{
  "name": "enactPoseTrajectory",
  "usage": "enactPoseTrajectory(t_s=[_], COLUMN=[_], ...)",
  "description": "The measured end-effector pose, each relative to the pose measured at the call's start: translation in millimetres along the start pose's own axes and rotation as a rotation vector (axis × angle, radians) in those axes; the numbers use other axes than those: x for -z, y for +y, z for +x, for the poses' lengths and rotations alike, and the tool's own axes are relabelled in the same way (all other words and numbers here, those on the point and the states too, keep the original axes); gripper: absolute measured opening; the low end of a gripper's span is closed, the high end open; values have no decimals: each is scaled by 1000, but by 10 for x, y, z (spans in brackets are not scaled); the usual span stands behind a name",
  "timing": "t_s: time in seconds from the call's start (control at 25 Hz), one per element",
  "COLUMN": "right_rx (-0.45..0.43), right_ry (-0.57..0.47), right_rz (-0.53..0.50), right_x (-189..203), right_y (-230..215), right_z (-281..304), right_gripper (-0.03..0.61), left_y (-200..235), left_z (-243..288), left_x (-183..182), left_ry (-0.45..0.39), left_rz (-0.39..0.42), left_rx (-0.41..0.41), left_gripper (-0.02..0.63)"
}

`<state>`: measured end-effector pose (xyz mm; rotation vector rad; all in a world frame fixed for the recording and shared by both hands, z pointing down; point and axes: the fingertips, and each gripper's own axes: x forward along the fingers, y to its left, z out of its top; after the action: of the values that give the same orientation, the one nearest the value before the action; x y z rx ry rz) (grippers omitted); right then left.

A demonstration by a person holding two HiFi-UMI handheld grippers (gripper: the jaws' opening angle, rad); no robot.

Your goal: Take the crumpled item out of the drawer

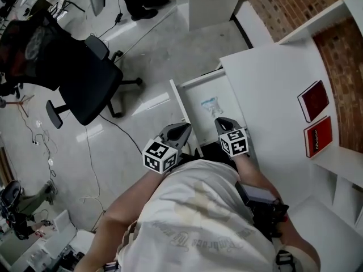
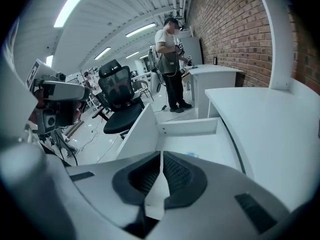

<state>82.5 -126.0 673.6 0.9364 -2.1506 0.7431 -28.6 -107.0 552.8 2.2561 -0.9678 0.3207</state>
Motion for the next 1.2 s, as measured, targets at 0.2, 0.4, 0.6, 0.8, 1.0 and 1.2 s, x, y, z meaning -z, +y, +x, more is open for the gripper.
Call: enactPoseTrajectory(t_s=[0.2, 0.4, 0.6, 0.8, 1.0, 1.2], right_rx=[-13, -10, -7, -7, -2, 12], right_ry=[40, 89, 134, 201, 246, 272], right_rz=[-6, -15, -36, -50, -46, -52], right_x=[23, 104, 159, 279, 320, 298], right_y=[-10, -60, -122, -183, -212, -275], right_z=[191, 346, 494, 640, 851, 1018], right_gripper=[26, 28, 40, 118, 169, 198], left_y=[92, 145, 204, 226, 344, 383], left_z=[-1, -14, -30, -60, -95, -112], left_x=[31, 56, 106, 146, 210, 217], left_ry=[3, 1, 2, -2, -5, -1], left_rz=[-34, -64, -92, -118, -145, -153], left_rx=[-21, -47, -73, -106, -143, -158], left_gripper=[20, 20, 20, 20, 20, 20])
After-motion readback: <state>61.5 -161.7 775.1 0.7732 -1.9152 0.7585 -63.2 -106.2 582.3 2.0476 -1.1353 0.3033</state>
